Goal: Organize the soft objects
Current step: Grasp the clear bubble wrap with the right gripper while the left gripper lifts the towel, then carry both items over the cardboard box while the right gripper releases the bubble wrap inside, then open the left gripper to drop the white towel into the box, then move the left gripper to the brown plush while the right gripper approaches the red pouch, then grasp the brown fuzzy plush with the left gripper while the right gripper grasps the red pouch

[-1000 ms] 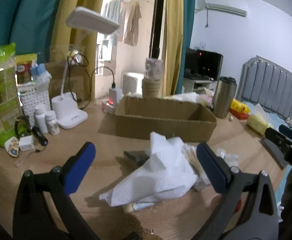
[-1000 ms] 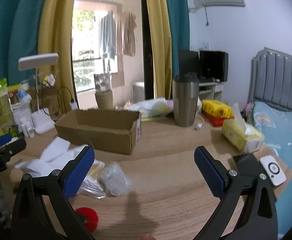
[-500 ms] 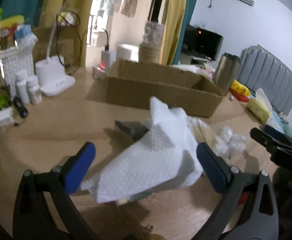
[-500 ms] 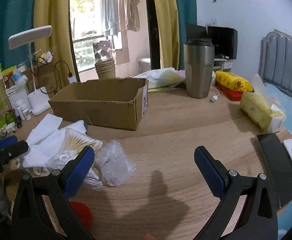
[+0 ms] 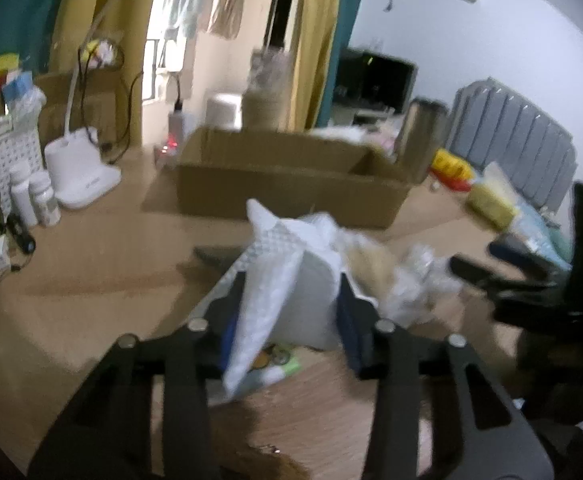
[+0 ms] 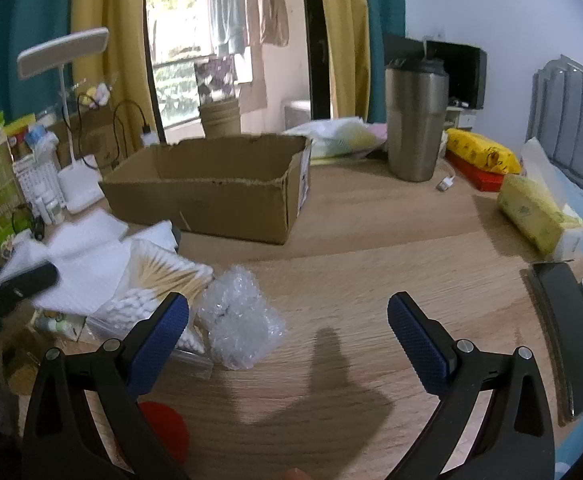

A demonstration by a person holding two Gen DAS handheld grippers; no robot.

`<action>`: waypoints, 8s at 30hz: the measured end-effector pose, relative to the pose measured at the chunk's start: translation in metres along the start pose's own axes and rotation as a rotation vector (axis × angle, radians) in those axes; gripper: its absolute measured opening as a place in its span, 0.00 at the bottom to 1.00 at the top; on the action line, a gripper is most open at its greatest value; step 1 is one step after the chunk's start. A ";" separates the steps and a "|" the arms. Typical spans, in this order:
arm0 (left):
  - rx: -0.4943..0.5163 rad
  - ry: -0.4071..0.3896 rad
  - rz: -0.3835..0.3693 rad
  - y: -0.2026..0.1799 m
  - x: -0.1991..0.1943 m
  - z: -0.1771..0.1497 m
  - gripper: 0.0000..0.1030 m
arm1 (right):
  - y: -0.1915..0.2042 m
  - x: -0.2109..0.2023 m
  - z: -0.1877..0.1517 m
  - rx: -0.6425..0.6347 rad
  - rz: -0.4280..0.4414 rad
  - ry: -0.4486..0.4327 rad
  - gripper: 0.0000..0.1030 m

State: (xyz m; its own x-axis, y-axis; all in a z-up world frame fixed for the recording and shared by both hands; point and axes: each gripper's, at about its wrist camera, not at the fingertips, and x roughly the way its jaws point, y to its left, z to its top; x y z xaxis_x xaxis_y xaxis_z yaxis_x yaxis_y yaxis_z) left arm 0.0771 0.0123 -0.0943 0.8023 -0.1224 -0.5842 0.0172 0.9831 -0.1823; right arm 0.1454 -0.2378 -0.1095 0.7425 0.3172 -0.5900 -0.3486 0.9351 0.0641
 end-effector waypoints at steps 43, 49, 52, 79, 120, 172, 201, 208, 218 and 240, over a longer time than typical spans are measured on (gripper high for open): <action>0.151 -0.306 -0.017 0.002 -0.060 0.054 0.29 | -0.002 -0.003 0.024 -0.026 0.120 -0.006 0.35; 0.173 -0.344 0.009 0.007 -0.058 0.067 0.29 | -0.002 -0.010 0.040 -0.043 0.121 -0.058 0.35; 0.186 -0.344 0.016 0.010 -0.054 0.072 0.29 | -0.001 -0.013 0.049 -0.058 0.122 -0.089 0.35; 0.125 -0.262 -0.011 0.017 0.045 0.131 0.30 | 0.005 0.035 0.114 -0.104 0.190 -0.174 0.35; 0.203 0.181 -0.026 0.005 0.136 0.116 0.32 | 0.013 0.078 0.107 -0.115 0.230 -0.042 0.51; 0.031 -0.257 -0.019 0.015 -0.049 0.076 0.99 | 0.023 -0.044 0.069 -0.150 0.188 -0.158 0.58; 0.024 0.078 0.070 0.015 -0.050 -0.020 0.99 | 0.045 -0.040 -0.008 -0.118 0.251 0.089 0.58; 0.060 0.190 0.074 0.019 -0.042 -0.035 0.99 | 0.052 -0.035 -0.024 -0.156 0.216 0.163 0.58; 0.068 0.274 0.089 0.026 -0.032 -0.049 0.98 | 0.060 -0.026 -0.039 -0.190 0.221 0.231 0.58; 0.130 0.294 0.025 0.011 -0.027 -0.047 0.62 | 0.049 -0.021 -0.045 -0.138 0.273 0.231 0.43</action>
State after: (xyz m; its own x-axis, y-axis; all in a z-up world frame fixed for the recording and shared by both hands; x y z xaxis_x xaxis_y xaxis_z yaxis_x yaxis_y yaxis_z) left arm 0.0276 0.0203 -0.1175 0.5971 -0.1139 -0.7941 0.0912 0.9931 -0.0739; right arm 0.0869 -0.2055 -0.1306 0.4686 0.4926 -0.7333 -0.6006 0.7864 0.1444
